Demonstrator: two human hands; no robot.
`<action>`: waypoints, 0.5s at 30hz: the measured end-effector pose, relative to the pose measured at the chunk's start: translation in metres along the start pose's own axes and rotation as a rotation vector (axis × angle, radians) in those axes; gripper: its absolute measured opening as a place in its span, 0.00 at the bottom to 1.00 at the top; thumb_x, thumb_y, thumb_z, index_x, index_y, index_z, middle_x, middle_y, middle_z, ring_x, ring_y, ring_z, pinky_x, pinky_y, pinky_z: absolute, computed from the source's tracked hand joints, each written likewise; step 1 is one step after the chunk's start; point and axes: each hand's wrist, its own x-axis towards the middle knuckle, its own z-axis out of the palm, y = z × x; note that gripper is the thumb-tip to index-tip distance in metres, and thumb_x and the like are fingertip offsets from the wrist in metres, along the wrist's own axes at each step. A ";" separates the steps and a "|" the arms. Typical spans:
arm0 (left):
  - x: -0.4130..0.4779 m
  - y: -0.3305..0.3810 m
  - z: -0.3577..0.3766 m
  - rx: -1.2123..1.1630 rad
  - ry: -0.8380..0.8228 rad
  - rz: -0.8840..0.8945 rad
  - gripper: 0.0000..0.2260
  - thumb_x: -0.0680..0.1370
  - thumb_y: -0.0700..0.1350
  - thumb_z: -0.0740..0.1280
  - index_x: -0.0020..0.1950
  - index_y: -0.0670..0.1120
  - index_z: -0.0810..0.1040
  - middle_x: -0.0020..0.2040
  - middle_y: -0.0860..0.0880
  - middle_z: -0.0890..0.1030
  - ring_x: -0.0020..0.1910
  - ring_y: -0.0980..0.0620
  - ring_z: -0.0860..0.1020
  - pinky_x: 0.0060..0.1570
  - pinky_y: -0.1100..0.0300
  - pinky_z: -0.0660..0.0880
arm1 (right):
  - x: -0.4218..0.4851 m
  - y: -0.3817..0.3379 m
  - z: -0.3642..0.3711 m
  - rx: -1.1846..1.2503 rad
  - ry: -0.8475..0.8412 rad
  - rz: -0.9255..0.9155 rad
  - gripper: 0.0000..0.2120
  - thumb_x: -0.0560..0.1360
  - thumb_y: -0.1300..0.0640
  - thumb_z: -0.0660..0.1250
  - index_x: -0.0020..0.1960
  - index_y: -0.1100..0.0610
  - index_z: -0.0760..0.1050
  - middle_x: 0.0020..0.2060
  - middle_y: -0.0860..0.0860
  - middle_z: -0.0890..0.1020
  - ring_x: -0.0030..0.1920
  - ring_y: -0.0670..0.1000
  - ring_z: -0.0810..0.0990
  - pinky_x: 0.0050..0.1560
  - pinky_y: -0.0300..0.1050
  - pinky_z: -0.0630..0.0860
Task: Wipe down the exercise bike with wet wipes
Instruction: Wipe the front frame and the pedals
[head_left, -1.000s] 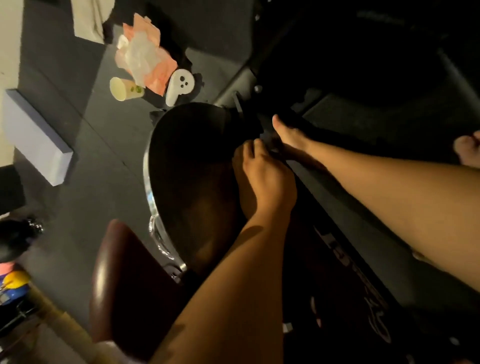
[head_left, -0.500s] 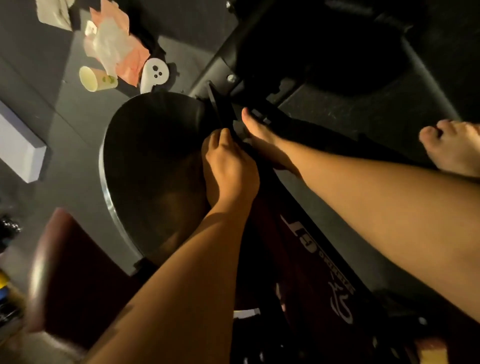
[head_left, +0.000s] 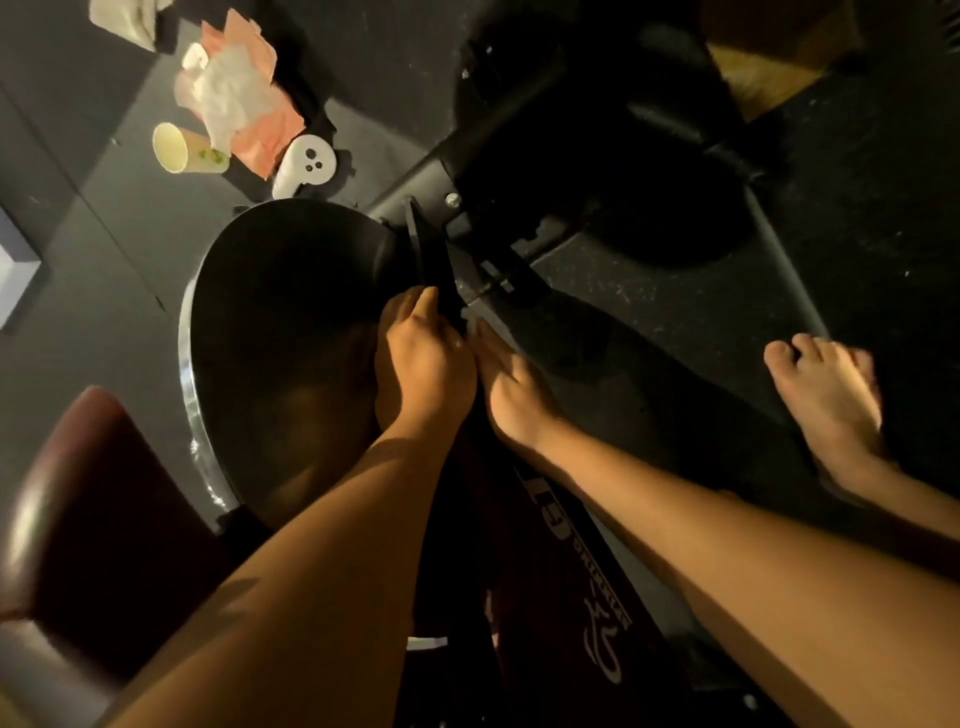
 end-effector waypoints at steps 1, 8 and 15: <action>0.000 -0.002 0.000 0.016 -0.002 -0.003 0.16 0.78 0.33 0.60 0.65 0.38 0.77 0.65 0.42 0.77 0.67 0.45 0.71 0.61 0.71 0.59 | 0.012 0.019 0.021 0.081 0.103 -0.023 0.31 0.61 0.67 0.75 0.59 0.57 0.65 0.50 0.57 0.71 0.50 0.60 0.75 0.50 0.60 0.73; 0.006 -0.009 0.002 0.043 0.011 -0.080 0.18 0.80 0.37 0.60 0.70 0.42 0.74 0.70 0.45 0.74 0.71 0.49 0.70 0.63 0.76 0.56 | 0.001 0.038 0.032 0.269 0.159 0.031 0.42 0.53 0.64 0.80 0.63 0.57 0.63 0.52 0.58 0.71 0.54 0.59 0.72 0.54 0.59 0.71; 0.008 -0.013 0.002 0.050 0.037 -0.091 0.18 0.79 0.37 0.61 0.68 0.43 0.77 0.68 0.46 0.77 0.68 0.51 0.73 0.59 0.78 0.57 | -0.172 -0.173 -0.036 1.042 0.103 -0.390 0.08 0.76 0.63 0.65 0.53 0.55 0.79 0.43 0.43 0.79 0.43 0.39 0.77 0.47 0.36 0.73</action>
